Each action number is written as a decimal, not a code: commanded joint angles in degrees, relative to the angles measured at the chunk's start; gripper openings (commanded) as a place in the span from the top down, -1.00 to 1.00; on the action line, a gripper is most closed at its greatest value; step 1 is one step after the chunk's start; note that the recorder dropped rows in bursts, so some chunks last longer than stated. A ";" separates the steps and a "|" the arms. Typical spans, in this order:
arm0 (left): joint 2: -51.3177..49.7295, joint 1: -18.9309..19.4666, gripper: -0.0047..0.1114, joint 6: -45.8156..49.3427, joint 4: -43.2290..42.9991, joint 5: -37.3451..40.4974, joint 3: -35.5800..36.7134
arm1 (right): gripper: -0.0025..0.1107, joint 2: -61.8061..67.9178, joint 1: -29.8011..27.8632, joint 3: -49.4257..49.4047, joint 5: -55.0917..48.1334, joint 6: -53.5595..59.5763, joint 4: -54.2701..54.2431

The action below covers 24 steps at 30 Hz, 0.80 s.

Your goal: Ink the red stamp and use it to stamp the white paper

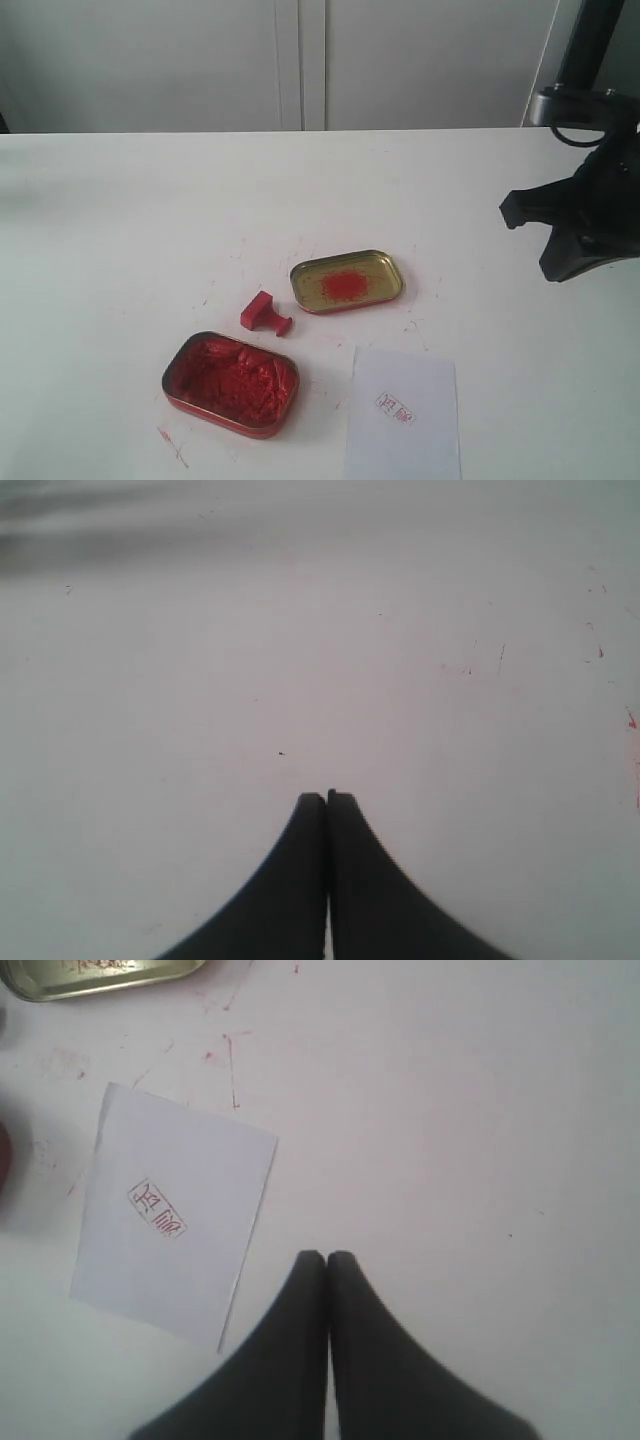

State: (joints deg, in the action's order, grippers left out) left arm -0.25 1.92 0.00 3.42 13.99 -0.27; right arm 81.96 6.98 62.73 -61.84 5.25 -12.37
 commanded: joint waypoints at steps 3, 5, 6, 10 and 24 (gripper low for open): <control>0.25 -0.38 0.92 0.00 0.19 -0.09 0.27 | 0.96 -3.08 -0.20 -0.17 -1.37 -2.76 3.54; 0.25 -0.38 0.92 0.00 0.19 -0.09 0.27 | 0.96 -3.95 -0.20 -0.39 -1.37 -2.89 4.03; 0.25 -0.38 0.92 0.00 0.19 -0.09 0.27 | 0.96 -4.51 -0.20 -0.73 -1.02 -2.89 4.17; 0.25 -0.38 0.92 0.00 0.19 -0.09 0.27 | 0.96 -6.97 -0.20 -4.15 0.81 -2.89 4.46; 0.25 -0.38 0.92 0.00 0.19 -0.09 0.27 | 0.96 -20.57 -0.20 -14.29 7.91 -2.71 5.16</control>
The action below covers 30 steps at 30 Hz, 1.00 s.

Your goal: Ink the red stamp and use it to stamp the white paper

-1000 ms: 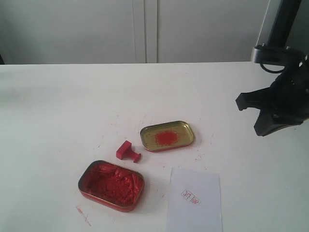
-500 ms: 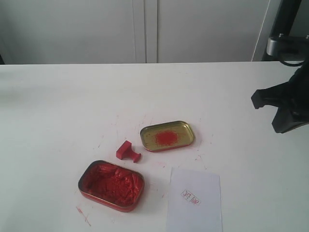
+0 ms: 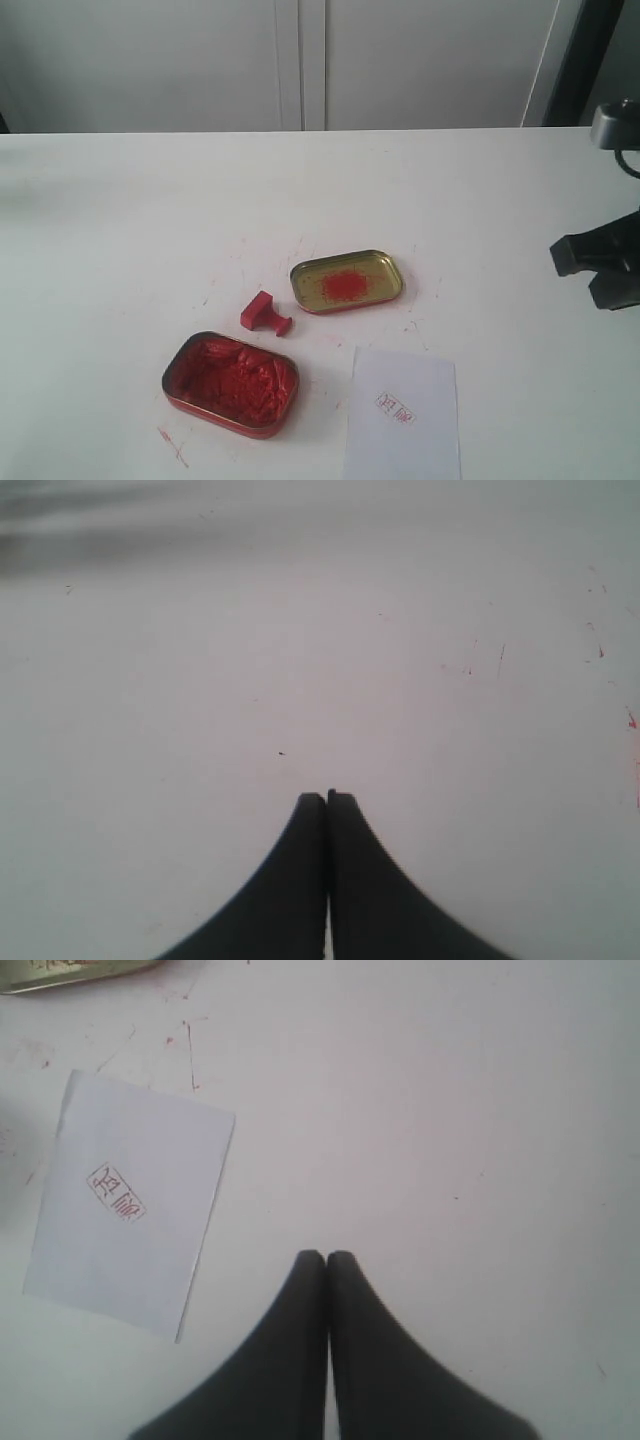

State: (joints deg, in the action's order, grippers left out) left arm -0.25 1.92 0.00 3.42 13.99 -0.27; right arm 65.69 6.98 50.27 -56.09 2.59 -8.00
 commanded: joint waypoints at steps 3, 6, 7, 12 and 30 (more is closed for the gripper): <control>0.25 -0.38 0.92 0.00 0.19 -0.09 0.27 | 0.96 -8.81 -0.20 -3.79 3.53 -0.05 1.16; 0.25 -0.38 0.92 0.00 0.19 -0.09 0.27 | 0.96 -15.14 -0.20 -7.58 5.51 0.07 1.16; 0.25 -0.38 0.92 0.00 0.19 -0.09 0.27 | 0.96 -16.43 -0.20 -8.31 5.64 0.07 1.16; 0.25 -0.38 0.92 0.00 0.19 -0.09 0.27 | 0.96 -27.05 -0.20 -12.82 7.75 0.07 2.21; 0.25 -0.38 0.92 0.00 0.19 -0.09 0.27 | 0.96 -50.29 -0.20 -18.13 7.99 0.07 2.31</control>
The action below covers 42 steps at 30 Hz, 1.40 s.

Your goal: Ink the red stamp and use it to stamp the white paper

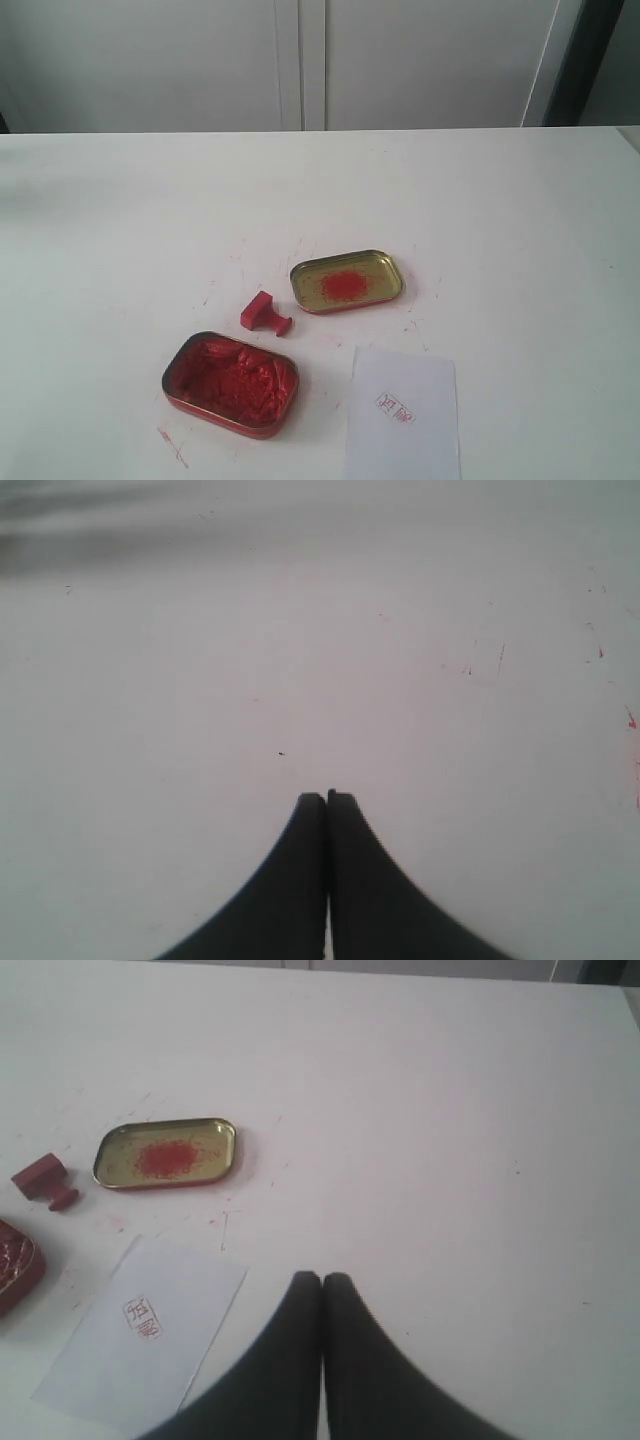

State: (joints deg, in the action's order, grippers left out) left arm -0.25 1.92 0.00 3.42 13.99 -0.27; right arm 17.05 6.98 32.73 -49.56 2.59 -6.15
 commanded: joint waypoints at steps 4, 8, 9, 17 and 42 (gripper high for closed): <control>0.25 -0.38 0.92 0.00 0.19 -0.09 0.27 | 0.96 -1.65 -0.20 -2.19 5.36 0.07 0.59; 0.25 -0.38 0.92 0.00 0.19 -0.09 0.27 | 0.96 -1.65 -0.20 -4.20 7.06 0.07 0.82; 0.25 -0.38 0.92 0.00 0.19 -0.09 0.27 | 0.96 -1.65 -0.20 -4.69 7.06 0.07 0.82; 0.25 -0.38 0.92 0.00 0.19 -0.09 0.27 | 0.96 -1.65 -0.20 -4.88 6.13 0.07 0.70; 0.25 -0.38 0.92 0.00 0.19 -0.09 0.27 | 0.96 -1.65 -0.20 -4.88 6.35 0.07 0.70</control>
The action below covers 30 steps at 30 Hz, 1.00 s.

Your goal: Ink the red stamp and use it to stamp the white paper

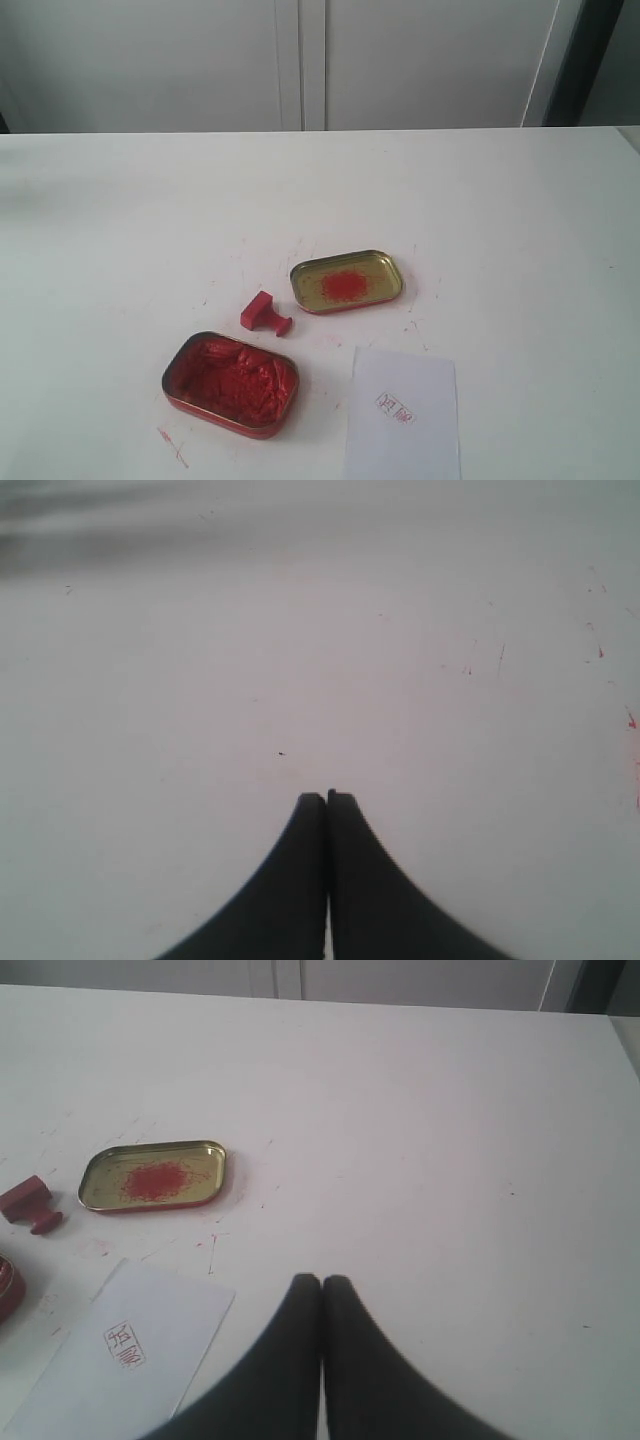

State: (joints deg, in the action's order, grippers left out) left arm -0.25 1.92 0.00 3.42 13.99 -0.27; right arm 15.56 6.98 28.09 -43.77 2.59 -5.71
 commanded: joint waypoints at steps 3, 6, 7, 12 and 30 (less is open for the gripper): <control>0.25 -0.38 0.92 0.00 0.19 -0.09 0.27 | 0.96 -0.17 -0.20 -0.23 0.56 0.07 0.26; 0.25 -0.38 0.92 0.00 0.19 -0.09 0.27 | 0.96 -0.17 -0.20 -0.23 0.56 0.07 0.26; 0.25 -0.38 0.92 0.00 0.19 -0.09 0.27 | 0.96 -0.17 -0.20 -0.23 0.56 0.07 0.26; 0.25 -0.38 0.92 0.00 0.19 -0.09 0.27 | 0.96 -1.52 -0.20 -0.69 0.56 0.07 0.26; 0.25 -0.38 0.92 0.00 0.19 -0.09 0.27 | 0.96 -14.78 -0.20 -3.53 4.01 0.07 0.38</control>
State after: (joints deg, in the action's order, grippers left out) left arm -0.25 1.92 0.00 3.42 13.99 -0.27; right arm 2.25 6.98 24.73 -40.72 2.59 -5.71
